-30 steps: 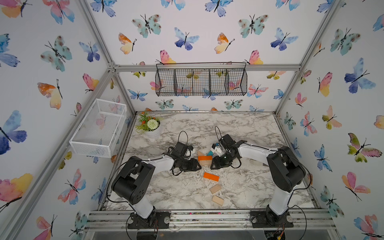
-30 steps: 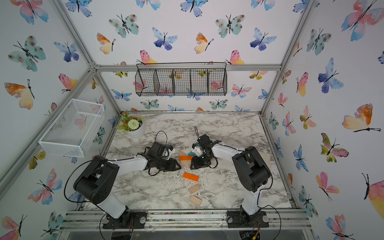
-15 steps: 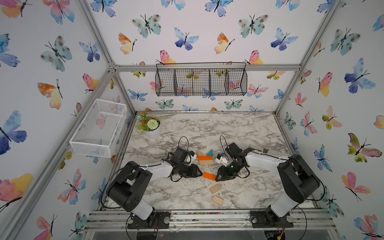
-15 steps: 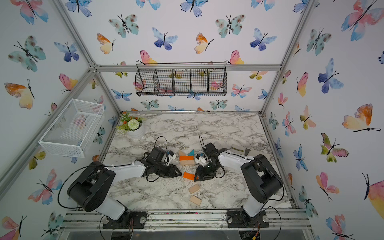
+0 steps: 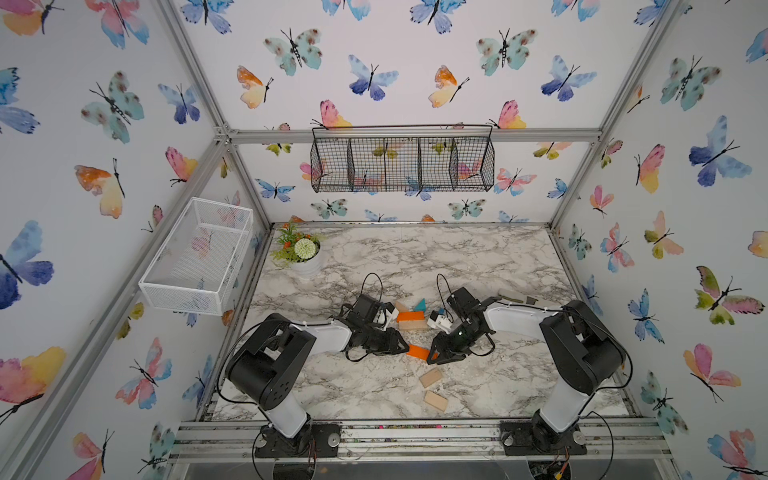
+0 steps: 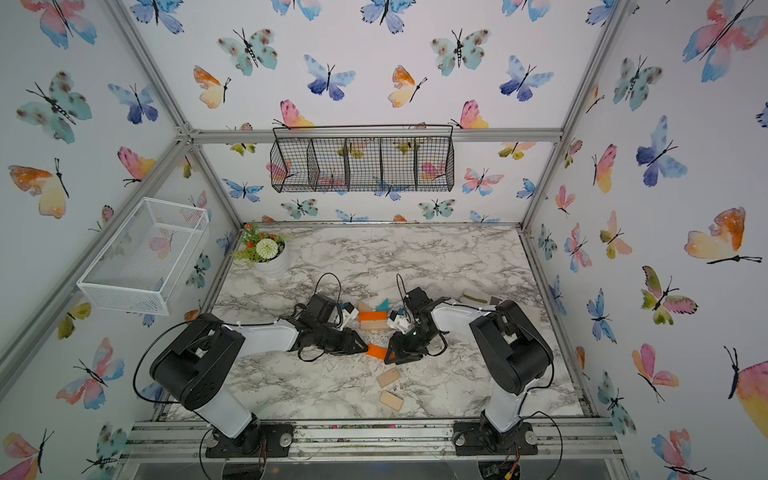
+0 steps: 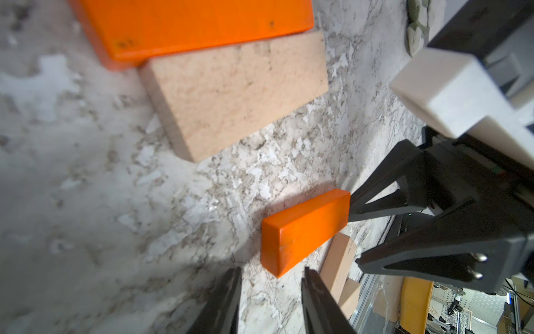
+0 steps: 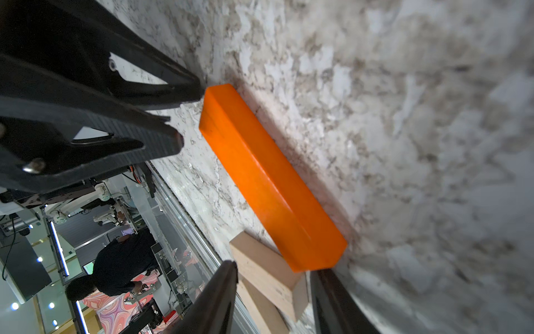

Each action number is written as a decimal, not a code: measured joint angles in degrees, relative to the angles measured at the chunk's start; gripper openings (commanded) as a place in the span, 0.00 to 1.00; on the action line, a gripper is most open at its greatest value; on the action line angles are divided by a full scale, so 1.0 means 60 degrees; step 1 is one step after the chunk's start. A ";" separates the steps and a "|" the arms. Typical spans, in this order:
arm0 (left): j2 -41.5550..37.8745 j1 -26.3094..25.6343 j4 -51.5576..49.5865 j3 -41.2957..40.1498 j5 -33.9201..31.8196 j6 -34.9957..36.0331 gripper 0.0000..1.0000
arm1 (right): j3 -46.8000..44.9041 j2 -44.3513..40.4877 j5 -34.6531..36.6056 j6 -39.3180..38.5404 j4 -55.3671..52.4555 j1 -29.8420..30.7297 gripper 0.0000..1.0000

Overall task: Assemble a carrot with building blocks
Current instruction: Assemble the building block at the center of the board.

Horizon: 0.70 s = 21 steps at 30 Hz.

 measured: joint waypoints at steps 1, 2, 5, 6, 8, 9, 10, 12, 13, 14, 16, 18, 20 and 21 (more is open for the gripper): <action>0.0015 0.0000 0.0022 0.0004 0.0029 0.0000 0.36 | 0.0058 0.0051 -0.0007 -0.0015 0.0000 0.0000 0.46; 0.0040 -0.0004 0.0062 0.0000 0.0058 -0.0015 0.34 | 0.0142 0.0106 -0.0007 -0.0047 -0.0004 0.0000 0.46; 0.0124 -0.0011 0.0087 -0.0004 0.0080 -0.0036 0.28 | 0.0459 0.0259 0.0007 -0.0120 -0.0022 0.0000 0.45; 0.0131 -0.0011 0.0087 -0.0004 0.0087 -0.0033 0.28 | 0.0576 0.0306 0.0055 -0.0138 -0.0087 0.0000 0.45; 0.0135 0.0011 0.0069 -0.0007 0.0066 -0.0051 0.28 | 0.0805 0.0437 0.0178 -0.0171 -0.0211 -0.0018 0.45; 0.0135 0.0018 0.0058 -0.0007 0.0058 -0.0047 0.28 | 0.0889 0.0503 0.0208 -0.0197 -0.0266 -0.0022 0.45; 0.0131 0.0022 0.0047 -0.0004 0.0055 -0.0047 0.27 | 0.0991 0.0594 0.0229 -0.0229 -0.0353 -0.0026 0.45; 0.0135 0.0025 0.0015 0.0011 0.0040 -0.0044 0.27 | 0.1140 0.0725 0.0255 -0.0273 -0.0503 -0.0026 0.44; 0.0138 0.0025 -0.0036 0.0040 0.0025 -0.0040 0.27 | 0.1202 0.0772 0.0259 -0.0306 -0.0561 -0.0026 0.44; 0.0157 0.0025 -0.0109 0.0095 -0.0004 -0.0036 0.27 | 0.1275 0.0820 0.0280 -0.0339 -0.0634 -0.0026 0.44; 0.0219 0.0025 -0.0142 0.0211 -0.0113 -0.0033 0.27 | 0.1399 0.0882 0.0346 -0.0412 -0.0743 -0.0026 0.44; 0.0324 0.0029 -0.0175 0.0375 -0.0219 -0.0029 0.26 | 0.1552 0.0947 0.0474 -0.0477 -0.0885 -0.0026 0.43; 0.0433 0.0036 -0.0211 0.0535 -0.0299 -0.0029 0.26 | 0.1727 0.1031 0.0608 -0.0514 -0.1024 -0.0044 0.43; 0.0466 0.0044 -0.0226 0.0586 -0.0317 -0.0025 0.26 | 0.1789 0.1064 0.0663 -0.0535 -0.1071 -0.0047 0.43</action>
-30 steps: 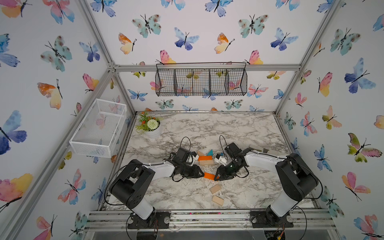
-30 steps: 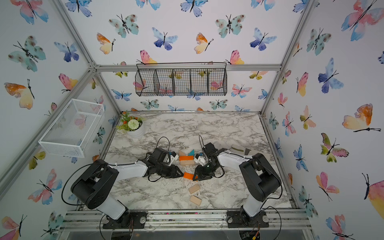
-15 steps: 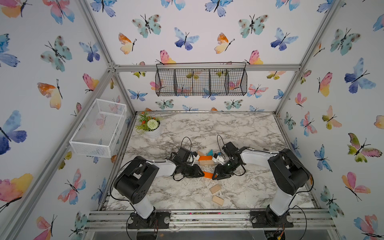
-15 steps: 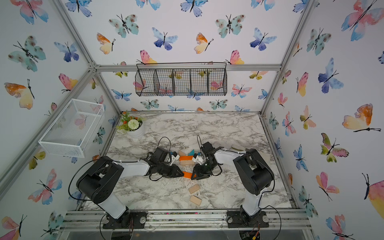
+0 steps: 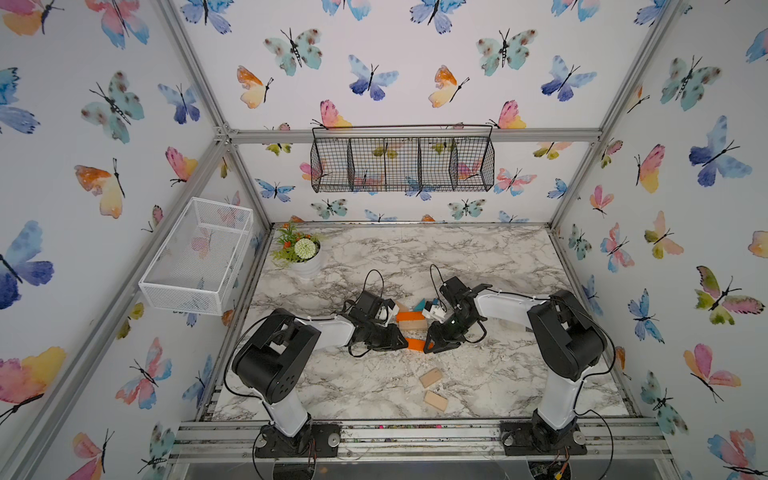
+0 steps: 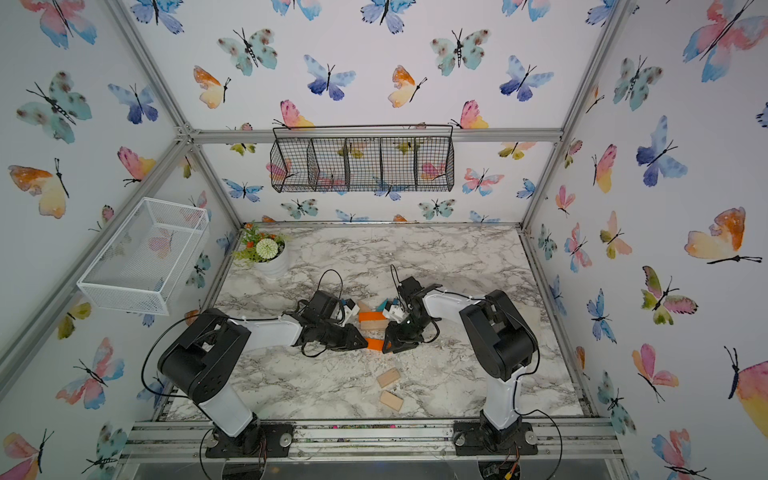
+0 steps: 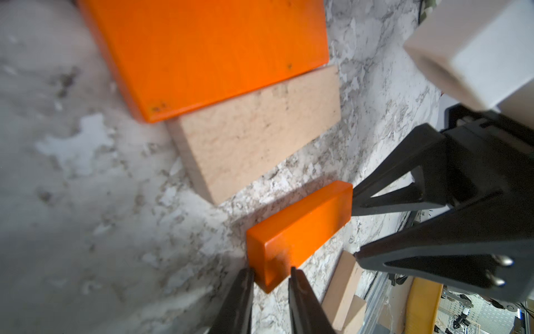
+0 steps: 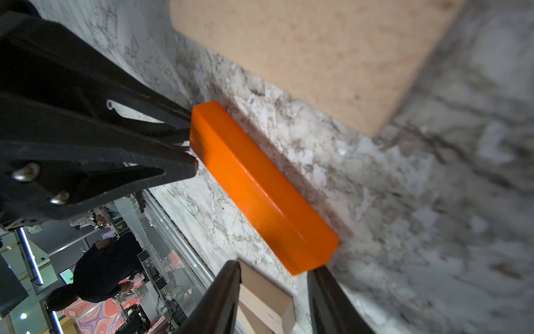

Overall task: Assemble a carrot with building blocks
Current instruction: Assemble the building block at the center of the board.

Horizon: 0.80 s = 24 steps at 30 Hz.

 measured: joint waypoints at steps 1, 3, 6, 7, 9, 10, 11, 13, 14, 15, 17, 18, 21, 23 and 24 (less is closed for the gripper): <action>0.0051 0.0007 -0.0011 0.0058 -0.0018 -0.0004 0.25 | 0.0080 0.0033 0.0069 -0.0025 -0.0055 -0.0007 0.43; 0.0102 0.0018 -0.0076 0.0157 -0.0069 0.0000 0.25 | 0.0197 0.0087 0.0178 -0.0084 -0.0135 -0.0011 0.43; 0.0160 0.0044 -0.0164 0.0280 -0.0178 0.0011 0.24 | 0.0426 0.0197 0.0346 -0.0197 -0.0277 -0.0015 0.42; 0.0160 0.0044 -0.0208 0.0313 -0.0233 0.0018 0.24 | 0.0514 0.0244 0.0397 -0.0222 -0.0313 -0.0015 0.42; 0.0160 0.0051 -0.0288 0.0361 -0.0310 0.0029 0.24 | 0.0678 0.0321 0.0521 -0.0291 -0.0364 -0.0015 0.41; 0.0164 0.0055 -0.0321 0.0375 -0.0331 0.0029 0.24 | 0.0758 0.0353 0.0597 -0.0313 -0.0372 -0.0018 0.41; 0.0164 0.0058 -0.0357 0.0393 -0.0331 0.0029 0.24 | 0.0816 0.0375 0.0648 -0.0346 -0.0375 -0.0026 0.41; 0.0182 0.0058 -0.0419 0.0444 -0.0368 0.0029 0.24 | 0.0958 0.0433 0.0754 -0.0404 -0.0397 -0.0051 0.41; 0.0189 0.0058 -0.0430 0.0466 -0.0397 0.0029 0.24 | 0.1013 0.0459 0.0780 -0.0433 -0.0404 -0.0069 0.41; 0.0197 0.0062 -0.0430 0.0481 -0.0423 0.0029 0.24 | 0.1078 0.0481 0.0812 -0.0448 -0.0404 -0.0087 0.41; 0.0197 0.0073 -0.0426 0.0484 -0.0448 0.0029 0.24 | 0.1184 0.0521 0.0863 -0.0481 -0.0401 -0.0113 0.41; 0.0197 0.0080 -0.0426 0.0484 -0.0448 0.0029 0.24 | 0.1220 0.0528 0.0889 -0.0510 -0.0393 -0.0124 0.41; 0.0197 0.0091 -0.0430 0.0484 -0.0459 0.0026 0.24 | 0.1326 0.0528 0.0940 -0.0583 -0.0393 -0.0138 0.41; 0.0197 0.0102 -0.0433 0.0484 -0.0459 0.0026 0.24 | 0.1395 0.0528 0.0958 -0.0623 -0.0390 -0.0153 0.41; 0.0197 0.0109 -0.0448 0.0492 -0.0466 0.0026 0.24 | 0.1432 0.0535 0.0958 -0.0641 -0.0397 -0.0160 0.41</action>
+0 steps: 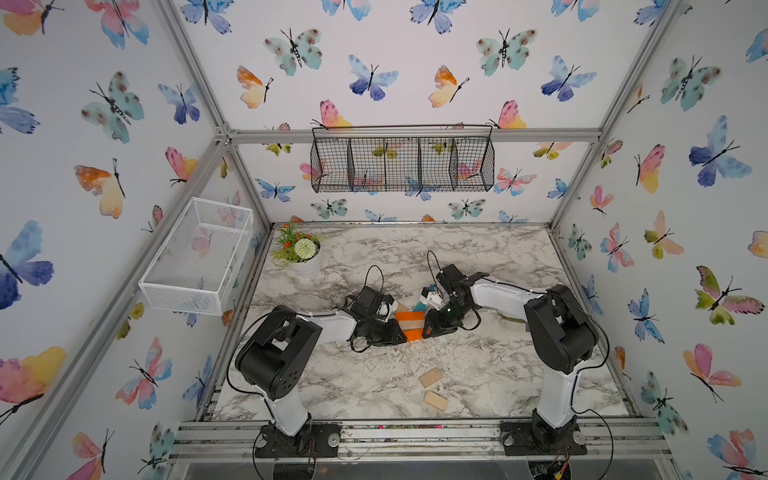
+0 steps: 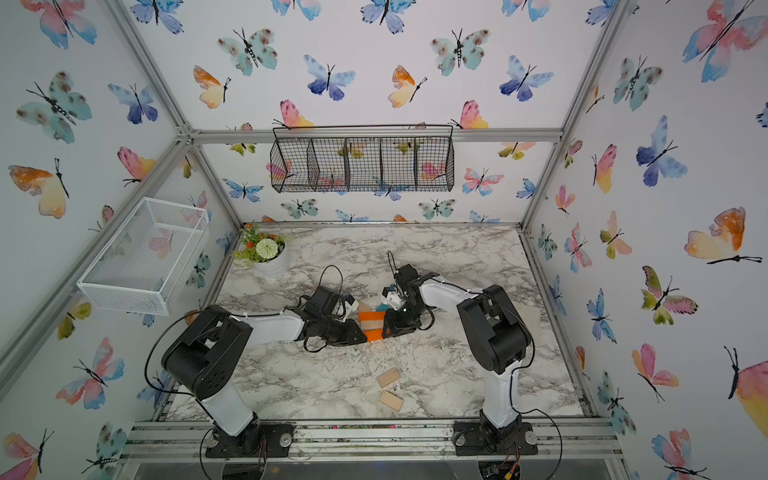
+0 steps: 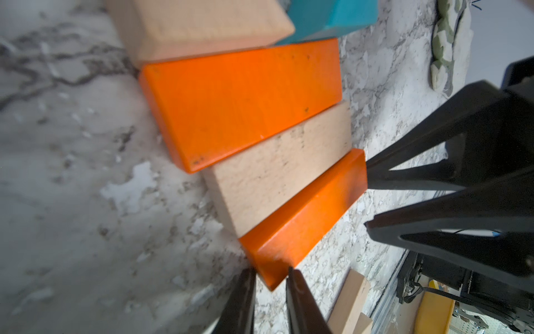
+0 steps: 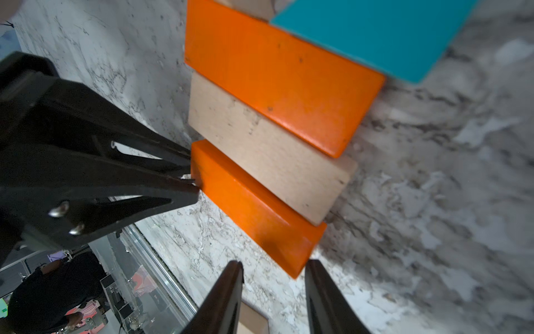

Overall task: Assemble a carrot with building blocks
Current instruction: Assemble the building block at the center of the board.

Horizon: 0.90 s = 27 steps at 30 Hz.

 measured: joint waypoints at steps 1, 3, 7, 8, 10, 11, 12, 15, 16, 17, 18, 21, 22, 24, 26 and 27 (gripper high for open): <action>0.0000 0.0007 -0.0018 0.0015 -0.0007 0.0000 0.24 | 0.0051 0.0022 0.0000 -0.0025 -0.0007 -0.0004 0.41; 0.0000 0.0025 -0.0047 0.0025 -0.0025 0.0000 0.24 | 0.0127 0.0076 -0.0004 -0.0058 0.0004 -0.0026 0.41; 0.0000 0.0073 -0.0047 0.0029 -0.0033 0.0000 0.24 | 0.0204 0.0229 -0.0015 -0.0127 0.0011 -0.0033 0.41; 0.0000 0.0076 -0.0047 0.0036 -0.0036 0.0000 0.24 | 0.0204 0.0251 -0.0018 -0.0135 0.0007 -0.0033 0.41; 0.0000 0.0080 -0.0047 0.0047 -0.0044 0.0000 0.24 | 0.0204 0.0295 -0.0018 -0.0153 0.0007 -0.0033 0.41; 0.0000 0.0080 -0.0051 0.0055 -0.0047 0.0000 0.24 | 0.0200 0.0302 -0.0018 -0.0157 0.0007 -0.0033 0.41; 0.0004 0.0080 -0.0058 0.0069 -0.0058 0.0000 0.24 | 0.0204 0.0306 -0.0018 -0.0157 0.0007 -0.0033 0.41; 0.0018 0.0091 -0.0124 0.0149 -0.0080 0.0000 0.24 | 0.0204 0.0306 -0.0015 -0.0157 0.0004 -0.0040 0.41; 0.0018 0.0106 -0.0135 0.0171 -0.0080 0.0000 0.24 | 0.0200 0.0306 -0.0018 -0.0157 0.0007 -0.0044 0.41; 0.0018 0.0117 -0.0135 0.0186 -0.0084 0.0000 0.24 | 0.0200 0.0306 -0.0018 -0.0157 0.0007 -0.0047 0.41; 0.0022 0.0127 -0.0138 0.0197 -0.0084 0.0004 0.24 | 0.0204 0.0306 -0.0018 -0.0157 0.0007 -0.0047 0.41; 0.0022 0.0135 -0.0164 0.0208 -0.0095 0.0004 0.24 | 0.0200 0.0306 -0.0025 -0.0153 0.0011 -0.0047 0.42; 0.0022 0.0135 -0.0175 0.0208 -0.0102 0.0004 0.24 | 0.0200 0.0306 -0.0044 -0.0153 0.0015 -0.0047 0.43; 0.0025 0.0135 -0.0189 0.0215 -0.0117 0.0007 0.24 | 0.0200 0.0306 -0.0080 -0.0153 0.0025 -0.0047 0.44; 0.0025 0.0135 -0.0193 0.0233 -0.0120 0.0007 0.24 | 0.0200 0.0306 -0.0087 -0.0153 0.0036 -0.0047 0.46; 0.0029 0.0135 -0.0197 0.0244 -0.0120 0.0007 0.25 | 0.0200 0.0306 -0.0091 -0.0153 0.0040 -0.0047 0.48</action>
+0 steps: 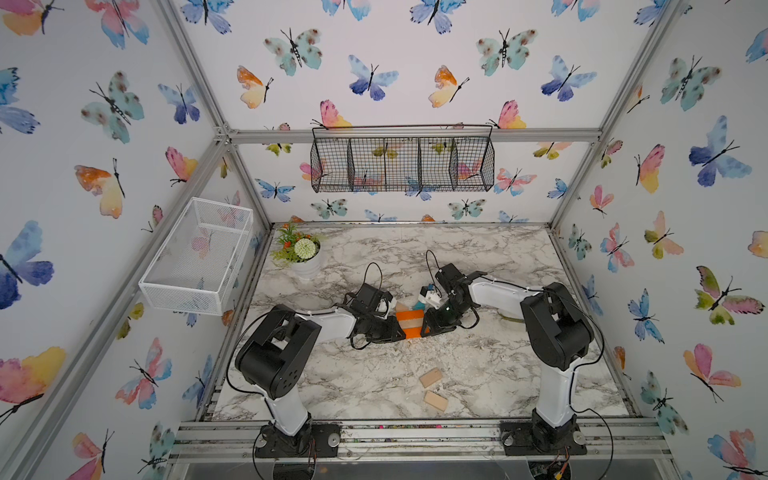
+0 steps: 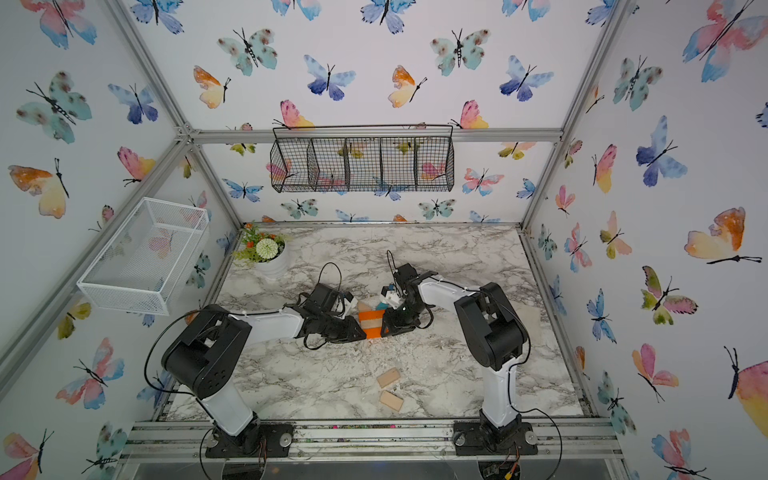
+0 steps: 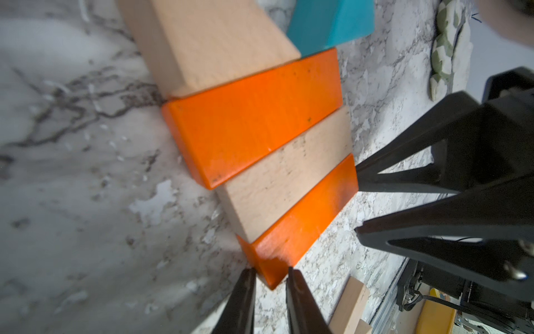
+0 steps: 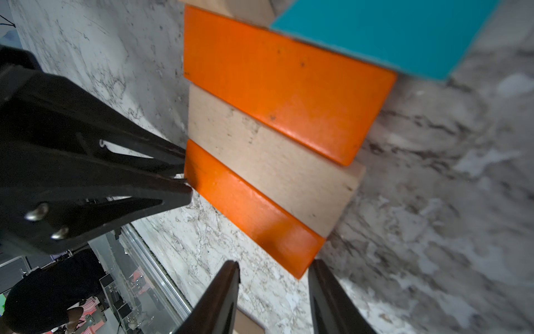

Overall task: Assemble a carrot with building blocks
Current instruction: Assemble the building block at the center of the board.

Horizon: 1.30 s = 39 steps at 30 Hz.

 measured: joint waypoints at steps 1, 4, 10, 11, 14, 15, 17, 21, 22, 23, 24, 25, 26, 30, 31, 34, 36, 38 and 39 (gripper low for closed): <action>0.0000 0.0000 0.0000 0.0011 -0.0004 0.0000 0.26 | -0.0004 0.0000 -0.0011 0.0004 0.0000 0.0000 0.49; 0.0000 0.0000 0.0007 0.0033 -0.0029 0.0022 0.36 | -0.0004 0.0000 -0.0098 0.0004 0.0025 0.0004 0.51; 0.0000 0.0000 0.0000 0.0066 -0.0113 0.0066 0.37 | -0.0004 0.0000 -0.0211 0.0004 0.0080 0.0007 0.51; 0.0000 0.0000 0.0000 0.0066 -0.0124 0.0066 0.38 | -0.0007 0.0000 -0.0219 0.0004 0.0080 0.0007 0.51; 0.0000 0.0000 0.0000 0.0066 -0.0164 0.0073 0.39 | -0.0015 0.0000 -0.0259 0.0004 0.0084 0.0007 0.51; 0.0000 0.0000 0.0000 0.0066 -0.0168 0.0073 0.40 | -0.0026 0.0000 -0.0273 0.0004 0.0087 0.0007 0.51; 0.0000 0.0000 0.0004 0.0066 -0.0171 0.0073 0.41 | -0.0066 0.0000 -0.0284 0.0004 0.0109 0.0007 0.51; 0.0000 0.0000 0.0011 0.0066 -0.0168 0.0073 0.42 | -0.0164 0.0000 -0.0310 0.0000 0.0146 0.0015 0.52; 0.0000 0.0000 0.0015 0.0066 -0.0168 0.0073 0.43 | -0.0182 0.0000 -0.0310 0.0000 0.0149 0.0018 0.52; -0.0004 0.0000 0.0018 0.0066 -0.0164 0.0073 0.44 | -0.0197 0.0000 -0.0310 0.0000 0.0157 0.0018 0.52; -0.0007 0.0000 0.0018 0.0066 -0.0168 0.0069 0.45 | -0.0215 0.0000 -0.0310 0.0000 0.0164 0.0015 0.52; -0.0015 0.0000 0.0022 0.0066 -0.0164 0.0069 0.46 | -0.0229 -0.0004 -0.0313 0.0004 0.0171 0.0018 0.53; -0.0018 0.0000 0.0029 0.0066 -0.0164 0.0073 0.48 | -0.0248 -0.0015 -0.0313 0.0004 0.0186 0.0018 0.53; -0.0051 0.0000 0.0084 0.0066 -0.0164 0.0066 0.51 | -0.0291 -0.0047 -0.0317 0.0004 0.0251 0.0018 0.54; -0.0055 0.0000 0.0087 0.0066 -0.0168 0.0066 0.51 | -0.0302 -0.0055 -0.0321 0.0004 0.0266 0.0018 0.54; -0.0069 0.0000 0.0087 0.0066 -0.0182 0.0069 0.52 | -0.0317 -0.0076 -0.0306 0.0007 0.0306 0.0018 0.54; -0.0087 -0.0004 0.0087 0.0066 -0.0197 0.0066 0.55 | -0.0317 -0.0076 -0.0306 0.0007 0.0335 0.0018 0.54; -0.0113 0.0000 0.0084 0.0066 -0.0237 0.0055 0.61 | -0.0317 -0.0076 -0.0306 0.0007 0.0350 0.0018 0.54; -0.0142 0.0000 0.0091 0.0066 -0.0259 0.0069 0.62 | -0.0321 -0.0076 -0.0306 0.0007 0.0361 0.0018 0.54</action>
